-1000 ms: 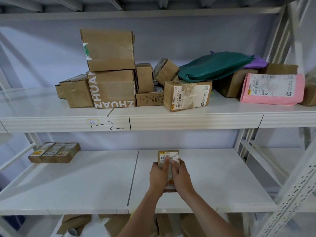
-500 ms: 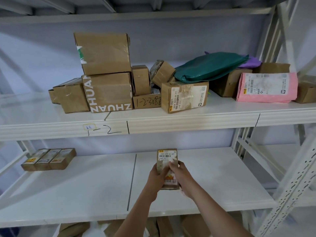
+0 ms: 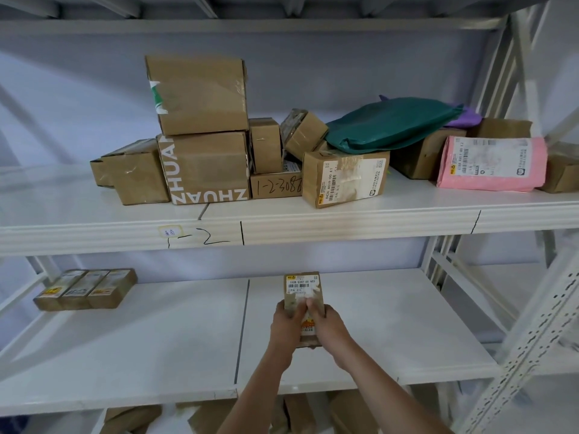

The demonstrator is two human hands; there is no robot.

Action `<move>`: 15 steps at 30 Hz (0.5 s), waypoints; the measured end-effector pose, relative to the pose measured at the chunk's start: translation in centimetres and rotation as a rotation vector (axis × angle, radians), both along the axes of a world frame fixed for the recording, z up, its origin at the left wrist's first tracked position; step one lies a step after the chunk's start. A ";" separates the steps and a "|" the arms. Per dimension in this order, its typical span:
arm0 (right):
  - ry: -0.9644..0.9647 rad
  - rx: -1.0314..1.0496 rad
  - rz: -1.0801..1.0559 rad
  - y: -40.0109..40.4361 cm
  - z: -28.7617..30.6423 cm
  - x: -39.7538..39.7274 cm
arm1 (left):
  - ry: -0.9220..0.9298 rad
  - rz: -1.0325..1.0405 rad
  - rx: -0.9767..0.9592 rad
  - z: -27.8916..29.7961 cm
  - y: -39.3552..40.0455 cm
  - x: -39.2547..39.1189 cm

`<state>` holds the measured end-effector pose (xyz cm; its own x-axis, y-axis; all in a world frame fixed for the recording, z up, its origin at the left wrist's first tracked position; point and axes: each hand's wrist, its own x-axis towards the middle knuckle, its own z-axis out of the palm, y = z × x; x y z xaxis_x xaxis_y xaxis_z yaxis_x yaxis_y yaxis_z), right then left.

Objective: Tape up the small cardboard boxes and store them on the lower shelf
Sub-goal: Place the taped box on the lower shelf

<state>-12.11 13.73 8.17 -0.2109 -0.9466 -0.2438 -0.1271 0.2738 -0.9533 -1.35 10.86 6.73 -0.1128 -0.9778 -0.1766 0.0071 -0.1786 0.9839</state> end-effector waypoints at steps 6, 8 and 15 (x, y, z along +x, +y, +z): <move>-0.059 -0.043 0.011 -0.1 0.7 -0.8 | 0.084 -0.028 -0.004 1.1 0.0 0.6; -0.121 -0.074 0.012 -0.6 0.6 -1.3 | 0.063 0.004 0.019 1.4 -0.1 0.3; -0.169 -0.133 0.054 -1.6 0.8 -2.7 | -0.009 0.098 0.027 2.3 -0.1 -1.2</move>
<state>-14.82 12.13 8.93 -0.1258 -0.9816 -0.1434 0.0266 0.1411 -0.9896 -2.53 10.77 9.07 -0.0152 -0.9790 -0.2034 0.0168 -0.2037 0.9789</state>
